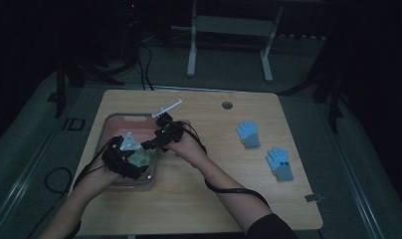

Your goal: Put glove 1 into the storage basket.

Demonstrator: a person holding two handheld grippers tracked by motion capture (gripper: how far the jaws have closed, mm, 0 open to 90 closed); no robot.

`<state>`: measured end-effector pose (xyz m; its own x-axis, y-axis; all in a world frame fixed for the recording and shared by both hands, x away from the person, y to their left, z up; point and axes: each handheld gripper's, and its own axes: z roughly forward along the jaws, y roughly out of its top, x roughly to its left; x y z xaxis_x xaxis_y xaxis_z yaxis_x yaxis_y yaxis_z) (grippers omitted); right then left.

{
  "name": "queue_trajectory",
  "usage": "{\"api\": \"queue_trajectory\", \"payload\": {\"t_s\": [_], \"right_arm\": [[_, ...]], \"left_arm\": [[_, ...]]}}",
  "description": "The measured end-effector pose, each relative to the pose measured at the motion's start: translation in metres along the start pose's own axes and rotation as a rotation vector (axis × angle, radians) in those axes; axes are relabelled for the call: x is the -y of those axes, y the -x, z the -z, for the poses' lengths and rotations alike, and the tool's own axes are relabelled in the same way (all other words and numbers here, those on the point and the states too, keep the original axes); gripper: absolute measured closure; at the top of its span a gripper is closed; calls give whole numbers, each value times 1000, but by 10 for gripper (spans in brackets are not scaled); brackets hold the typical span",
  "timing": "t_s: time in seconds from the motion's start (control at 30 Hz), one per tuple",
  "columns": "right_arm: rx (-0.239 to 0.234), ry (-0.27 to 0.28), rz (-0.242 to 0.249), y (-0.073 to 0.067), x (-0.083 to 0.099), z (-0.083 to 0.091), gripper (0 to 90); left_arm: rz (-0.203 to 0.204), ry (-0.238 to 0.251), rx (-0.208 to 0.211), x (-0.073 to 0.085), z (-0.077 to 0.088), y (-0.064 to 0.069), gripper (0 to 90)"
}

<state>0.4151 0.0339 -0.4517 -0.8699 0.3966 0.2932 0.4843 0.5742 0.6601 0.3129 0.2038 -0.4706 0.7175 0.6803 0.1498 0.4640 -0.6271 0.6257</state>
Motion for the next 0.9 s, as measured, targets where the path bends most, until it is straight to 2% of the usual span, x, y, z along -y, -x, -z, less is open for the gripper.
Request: {"api": "queue_trajectory", "payload": {"t_s": [0.07, 0.13, 0.27, 0.53, 0.7, 0.9], "right_arm": [[1, 5, 3, 2, 4, 6, 200], [-12, 13, -7, 4, 8, 12, 196], [10, 29, 7, 8, 17, 24, 197], [57, 41, 12, 20, 39, 48, 187], [82, 52, 9, 27, 52, 64, 185], [114, 57, 18, 33, 67, 82, 165]], "left_arm": [[3, 4, 16, -4, -1, 4, 33], [-6, 21, 9, -8, -1, 8, 29], [10, 51, 21, -17, 0, 15, 26], [-30, 73, 51, -33, -5, 33, 26], [-43, 93, 86, -44, -9, 44, 26], [-65, 137, 118, -54, -17, 57, 26]]}}
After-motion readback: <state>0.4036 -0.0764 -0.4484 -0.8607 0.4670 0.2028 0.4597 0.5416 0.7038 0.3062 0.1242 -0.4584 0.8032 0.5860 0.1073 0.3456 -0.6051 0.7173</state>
